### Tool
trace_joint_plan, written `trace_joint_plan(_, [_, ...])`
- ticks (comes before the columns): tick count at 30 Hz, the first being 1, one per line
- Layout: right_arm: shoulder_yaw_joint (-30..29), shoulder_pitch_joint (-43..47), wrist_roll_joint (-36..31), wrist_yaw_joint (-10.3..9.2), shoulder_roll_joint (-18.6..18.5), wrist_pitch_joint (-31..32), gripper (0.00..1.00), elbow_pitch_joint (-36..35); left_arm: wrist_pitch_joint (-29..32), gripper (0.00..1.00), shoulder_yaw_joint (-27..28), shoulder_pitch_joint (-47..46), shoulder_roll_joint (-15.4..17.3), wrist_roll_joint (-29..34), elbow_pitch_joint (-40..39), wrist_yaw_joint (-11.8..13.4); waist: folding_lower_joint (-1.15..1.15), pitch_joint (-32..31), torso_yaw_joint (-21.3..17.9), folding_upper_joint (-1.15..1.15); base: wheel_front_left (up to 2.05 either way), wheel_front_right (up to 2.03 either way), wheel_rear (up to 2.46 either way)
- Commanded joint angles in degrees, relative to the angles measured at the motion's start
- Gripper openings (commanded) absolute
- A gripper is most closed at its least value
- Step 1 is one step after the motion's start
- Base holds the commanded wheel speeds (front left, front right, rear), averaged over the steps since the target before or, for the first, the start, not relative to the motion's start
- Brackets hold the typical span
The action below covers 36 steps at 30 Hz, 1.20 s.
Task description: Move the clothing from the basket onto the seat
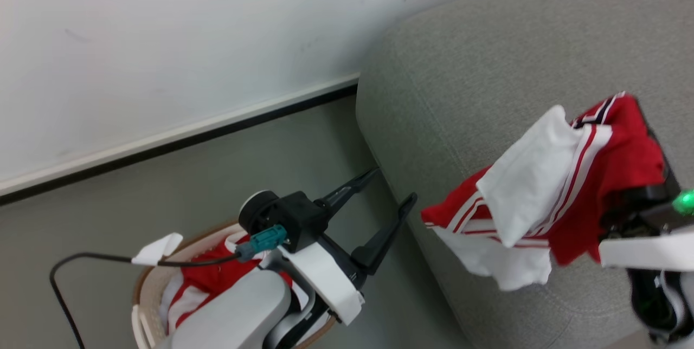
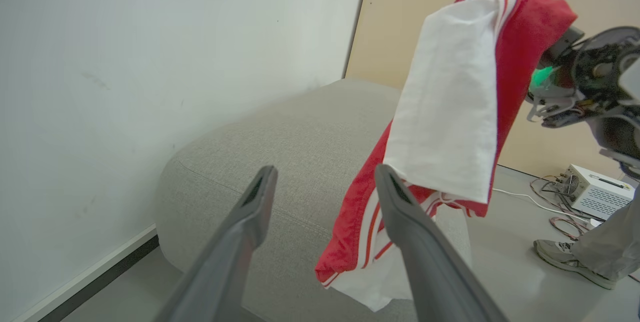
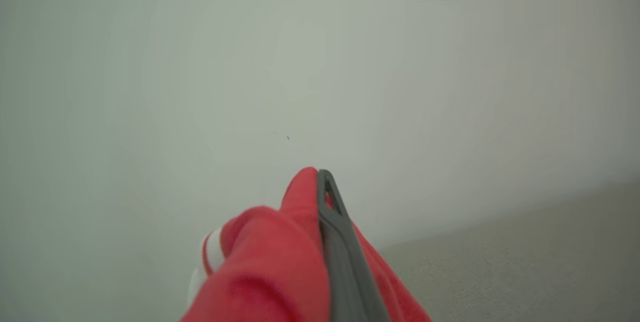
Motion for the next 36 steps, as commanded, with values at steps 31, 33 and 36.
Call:
trace_joint_plan(31, [-17.4,-41.1,-2.5,-0.12,-19.9,18.2,0.0,34.3,3.0,1.0,1.3,-10.9,6.7,4.4,-6.7,-2.0,0.0,30.1,15.1,-0.01,0.0,0.0,0.0])
trace_joint_plan(33, [-17.1,-40.4,-3.8,-0.12,-19.0,21.5,0.2,38.2,2.6,1.0,1.5,-10.6,6.3,4.0,-6.1,-2.0,0.0,29.5,15.4,-0.01,0.0,0.0,0.0])
trace_joint_plan(36, [-14.5,-39.4,-6.2,-0.12,-18.1,26.2,0.42,41.7,2.1,1.0,1.5,-10.1,6.1,3.5,-5.1,-2.0,0.0,28.2,15.4,-0.01,0.0,0.0,0.0])
